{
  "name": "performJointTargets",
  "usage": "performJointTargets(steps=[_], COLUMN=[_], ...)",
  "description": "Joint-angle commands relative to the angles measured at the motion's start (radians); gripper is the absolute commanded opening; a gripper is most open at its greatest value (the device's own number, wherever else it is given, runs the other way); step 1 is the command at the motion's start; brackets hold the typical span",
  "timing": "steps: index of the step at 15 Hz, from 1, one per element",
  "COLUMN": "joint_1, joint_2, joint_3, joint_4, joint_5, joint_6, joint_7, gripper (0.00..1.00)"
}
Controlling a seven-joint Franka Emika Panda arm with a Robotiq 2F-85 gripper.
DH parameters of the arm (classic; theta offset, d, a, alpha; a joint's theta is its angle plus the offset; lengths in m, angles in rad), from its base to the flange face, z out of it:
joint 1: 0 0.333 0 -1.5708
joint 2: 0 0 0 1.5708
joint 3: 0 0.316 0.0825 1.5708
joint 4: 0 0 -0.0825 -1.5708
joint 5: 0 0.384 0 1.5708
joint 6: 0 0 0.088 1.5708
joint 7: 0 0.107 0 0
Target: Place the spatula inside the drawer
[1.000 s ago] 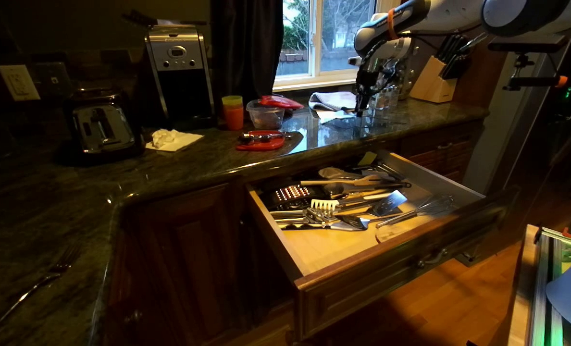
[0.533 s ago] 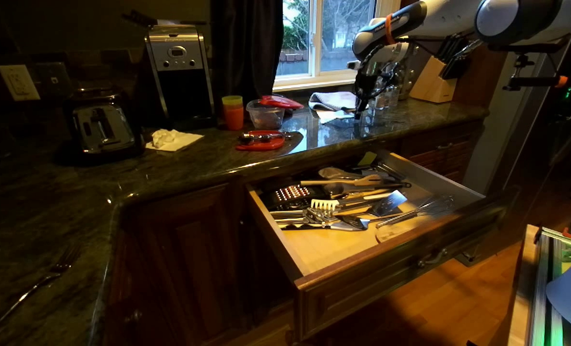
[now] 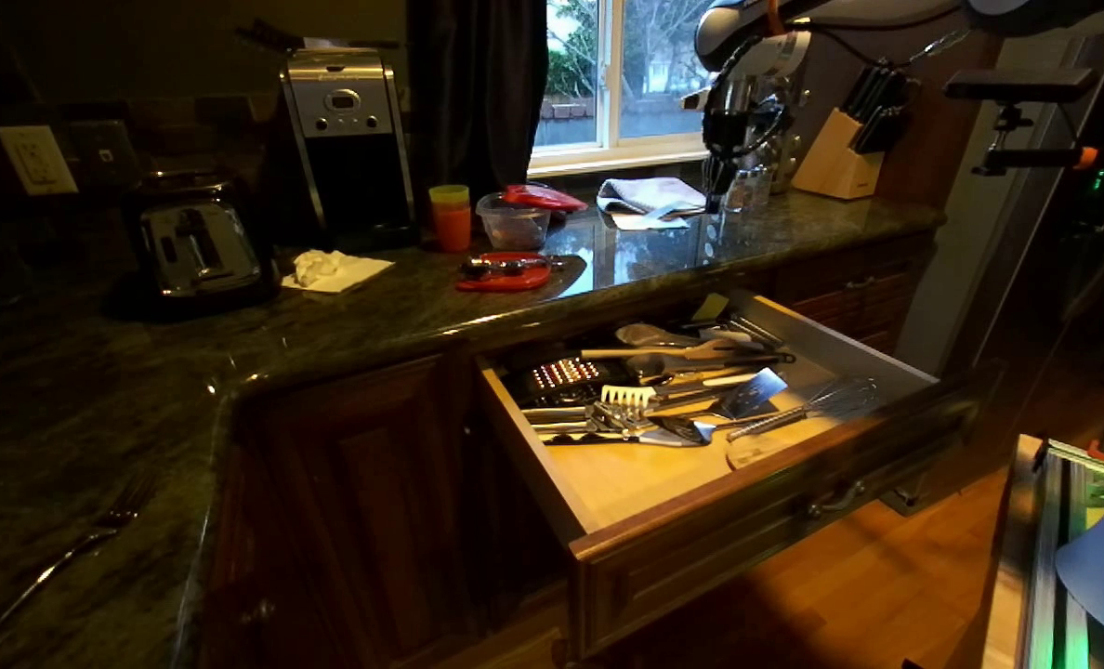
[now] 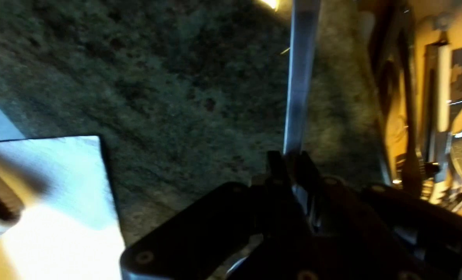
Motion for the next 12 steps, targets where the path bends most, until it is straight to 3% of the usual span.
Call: performJointTargets(steps=[1,5,10,11,12], joint_1=[-0.003,0.052,0.106,0.112,0.126], joint_2=[-0.19,-0.324,-0.474,-0.491,-0.401], joint_3=[0.019,-0.017,-0.036,-0.044,-0.058], joint_4=[-0.234,-0.416,-0.667,-0.688,-0.568], joint_5=[-0.018,-0.044,-0.071,-0.054,-0.054], joint_6=[-0.084,-0.108,-0.059,-0.078,-0.11], joint_7=[-0.144,-0.326,-0.551,-0.576,-0.511], gripper=[0.03,0.03,0.03,0.03,0.03])
